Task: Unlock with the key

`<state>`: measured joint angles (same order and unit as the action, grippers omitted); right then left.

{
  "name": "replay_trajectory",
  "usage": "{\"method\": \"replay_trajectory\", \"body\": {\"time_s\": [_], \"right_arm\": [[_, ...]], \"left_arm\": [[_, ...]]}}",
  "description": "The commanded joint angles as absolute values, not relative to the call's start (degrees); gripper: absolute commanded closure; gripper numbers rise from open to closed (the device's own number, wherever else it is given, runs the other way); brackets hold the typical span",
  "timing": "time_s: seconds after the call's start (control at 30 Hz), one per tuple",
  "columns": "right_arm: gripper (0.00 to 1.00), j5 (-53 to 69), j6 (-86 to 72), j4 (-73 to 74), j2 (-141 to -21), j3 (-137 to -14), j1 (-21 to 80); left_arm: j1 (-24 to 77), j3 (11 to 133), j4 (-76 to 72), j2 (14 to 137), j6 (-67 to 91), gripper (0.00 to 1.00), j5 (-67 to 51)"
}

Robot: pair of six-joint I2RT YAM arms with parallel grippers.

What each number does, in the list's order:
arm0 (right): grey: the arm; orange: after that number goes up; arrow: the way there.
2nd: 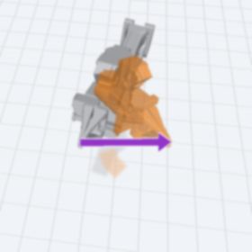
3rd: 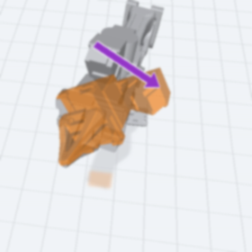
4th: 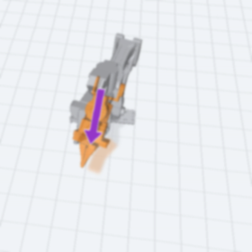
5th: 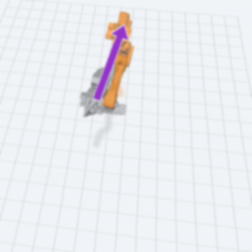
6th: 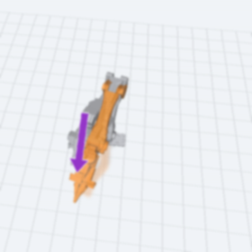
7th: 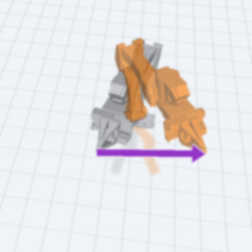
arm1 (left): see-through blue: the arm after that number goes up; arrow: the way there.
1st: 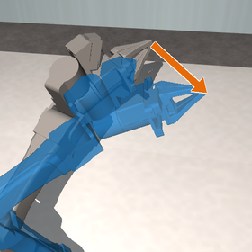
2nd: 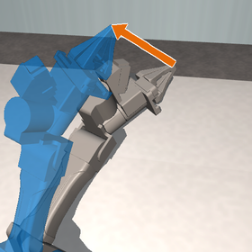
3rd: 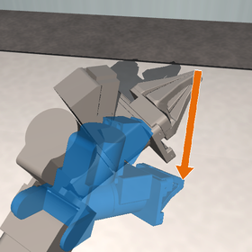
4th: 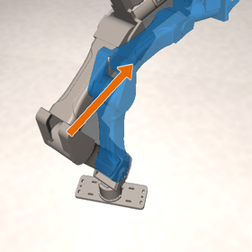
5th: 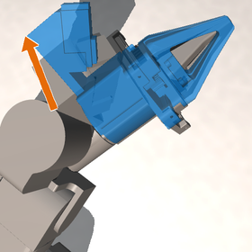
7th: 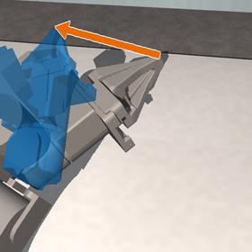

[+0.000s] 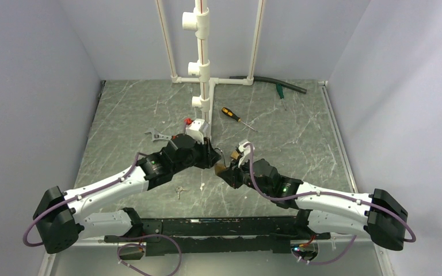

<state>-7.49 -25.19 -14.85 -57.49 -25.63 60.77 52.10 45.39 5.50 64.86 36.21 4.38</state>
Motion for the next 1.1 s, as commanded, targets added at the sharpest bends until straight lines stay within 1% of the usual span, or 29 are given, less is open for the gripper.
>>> {"method": "replay_trajectory", "body": {"time_s": [0.0,0.03,0.1,0.13,0.2,0.3,0.43,0.57,0.77,0.87,0.97,1.07], "right_arm": [[1.0,-12.1,-26.6,-15.3,-55.9,-26.9,60.3],[1.0,-13.1,-26.8,-14.6,-55.6,-27.1,60.4],[1.0,-15.8,-27.4,-12.7,-54.8,-27.3,60.3],[1.0,-17.5,-27.8,-11.8,-54.4,-27.4,60.3],[1.0,-20.1,-28.9,-10.1,-53.9,-27.2,59.9],[1.0,-22.5,-30.3,-7.7,-53.3,-27.0,58.7],[1.0,-23.6,-31.6,-5.0,-52.5,-27.0,57.4],[1.0,-22.7,-33.0,-3.4,-53.7,-27.2,55.9],[1.0,-19.5,-34.5,-3.2,-56.1,-27.7,54.6],[1.0,-17.6,-34.8,-2.1,-58.4,-28.8,53.6],[1.0,-15.4,-37.5,0.4,-62.7,-30.4,50.9],[1.0,-10.1,-38.4,3.2,-68.8,-32.6,47.8]], "left_arm": [[52.5,46.6,0.4,61.6,37.0,0.5,3.1],[52.4,46.2,0.5,61.1,36.9,0.41,3.2],[52.4,45.6,2.3,59.9,37.0,0.26,4.5],[52.4,45.4,3.0,59.3,36.9,0.23,4.9],[52.4,45.2,6.3,58.1,36.4,0.22,6.2],[52.4,46.3,14.3,57.2,36.7,0.25,9.8],[52.4,47.8,30.0,57.3,43.1,0.36,18.6],[52.4,45.5,39.2,56.4,48.6,0.39,23.2],[52.4,43.0,46.7,57.5,56.6,0.4,27.4],[52.4,42.4,47.3,58.7,57.9,0.4,27.7],[52.3,41.4,48.8,59.7,60.8,0.42,28.8],[51.5,40.2,50.4,60.9,63.3,0.45,29.2]]}}
